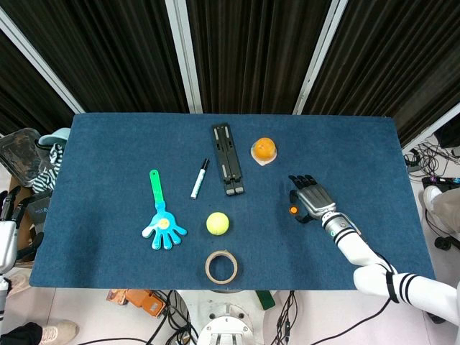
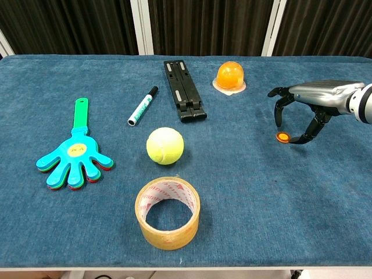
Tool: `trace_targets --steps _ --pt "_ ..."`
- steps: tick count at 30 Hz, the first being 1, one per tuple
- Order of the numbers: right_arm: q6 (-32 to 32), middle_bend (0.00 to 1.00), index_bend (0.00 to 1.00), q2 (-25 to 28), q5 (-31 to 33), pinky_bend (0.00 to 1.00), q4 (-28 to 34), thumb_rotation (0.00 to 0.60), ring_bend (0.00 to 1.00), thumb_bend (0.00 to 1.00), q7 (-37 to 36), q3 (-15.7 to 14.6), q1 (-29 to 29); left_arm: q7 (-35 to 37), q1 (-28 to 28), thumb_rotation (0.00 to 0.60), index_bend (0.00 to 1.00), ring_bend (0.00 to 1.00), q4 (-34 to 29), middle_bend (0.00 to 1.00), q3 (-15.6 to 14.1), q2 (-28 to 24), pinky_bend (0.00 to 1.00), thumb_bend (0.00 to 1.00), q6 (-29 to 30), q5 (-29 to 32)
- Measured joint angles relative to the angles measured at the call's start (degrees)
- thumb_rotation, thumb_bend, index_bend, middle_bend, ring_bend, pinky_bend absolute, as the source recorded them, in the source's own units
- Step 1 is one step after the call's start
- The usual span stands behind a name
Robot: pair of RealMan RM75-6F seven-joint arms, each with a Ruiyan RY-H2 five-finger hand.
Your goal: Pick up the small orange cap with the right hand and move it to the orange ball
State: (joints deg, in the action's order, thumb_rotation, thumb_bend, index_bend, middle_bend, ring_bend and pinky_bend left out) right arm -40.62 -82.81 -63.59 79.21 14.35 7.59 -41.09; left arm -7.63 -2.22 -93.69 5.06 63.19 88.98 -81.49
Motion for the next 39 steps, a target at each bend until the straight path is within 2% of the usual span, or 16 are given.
trace_targets --steps 27,39 --pt "0.85 0.00 0.54 -2.14 3.43 0.05 -2.43 0.600 0.08 0.38 1.12 -1.62 -2.63 0.26 -0.02 0.600 0.19 0.02 0.06 0.03 0.09 -0.11 0.18 0.23 0.03 0.04" --pt "0.51 0.00 0.60 -2.30 3.41 0.06 -2.34 0.600 0.08 0.46 -0.02 -0.98 -3.43 0.53 0.01 0.600 0.19 0.02 -0.02 0.03 0.10 -0.23 0.18 0.23 -0.04 0.15"
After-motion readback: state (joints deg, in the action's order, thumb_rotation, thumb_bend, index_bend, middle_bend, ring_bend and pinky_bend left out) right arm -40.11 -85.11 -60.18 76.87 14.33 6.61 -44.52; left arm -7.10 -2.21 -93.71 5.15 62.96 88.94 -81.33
